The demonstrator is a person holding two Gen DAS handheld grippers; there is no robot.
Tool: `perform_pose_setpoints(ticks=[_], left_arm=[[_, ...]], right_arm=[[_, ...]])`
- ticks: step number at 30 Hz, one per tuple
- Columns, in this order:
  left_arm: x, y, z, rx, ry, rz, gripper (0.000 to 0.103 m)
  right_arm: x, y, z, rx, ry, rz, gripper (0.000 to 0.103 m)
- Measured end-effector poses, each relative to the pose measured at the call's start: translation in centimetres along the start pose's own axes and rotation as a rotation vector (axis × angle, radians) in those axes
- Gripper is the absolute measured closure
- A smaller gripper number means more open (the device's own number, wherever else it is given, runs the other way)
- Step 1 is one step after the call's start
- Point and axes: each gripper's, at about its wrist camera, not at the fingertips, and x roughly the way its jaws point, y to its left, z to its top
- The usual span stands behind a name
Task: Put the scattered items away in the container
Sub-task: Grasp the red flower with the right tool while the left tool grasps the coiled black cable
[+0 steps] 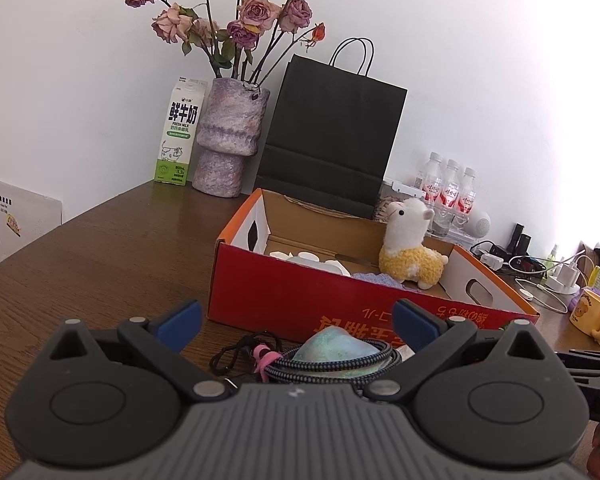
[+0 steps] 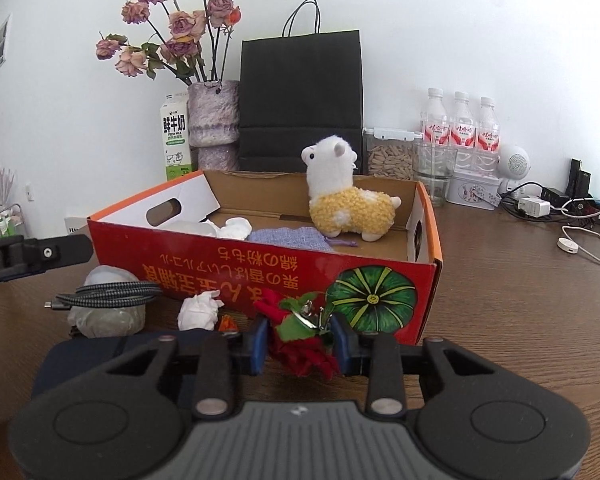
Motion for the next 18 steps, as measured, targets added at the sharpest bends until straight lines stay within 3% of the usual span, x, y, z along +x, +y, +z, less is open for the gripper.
perform_pose_setpoints(ticks=[9, 15, 18], left_arm=[[1.0, -1.4, -0.3, 0.07, 0.073, -0.022, 0.0], [1.9, -3.0, -0.8, 0.161, 0.163, 0.02, 0.0], [2.4, -3.2, -0.6, 0.139, 0.2, 0.019, 0.0]], right_arm=[[-0.2, -0.2, 0.1, 0.012, -0.01, 0.01, 0.071], [-0.1, -0.8, 0.1, 0.045, -0.004, 0.025, 0.071], [-0.2, -0.9, 0.0, 0.049, -0.009, 0.027, 0.071]])
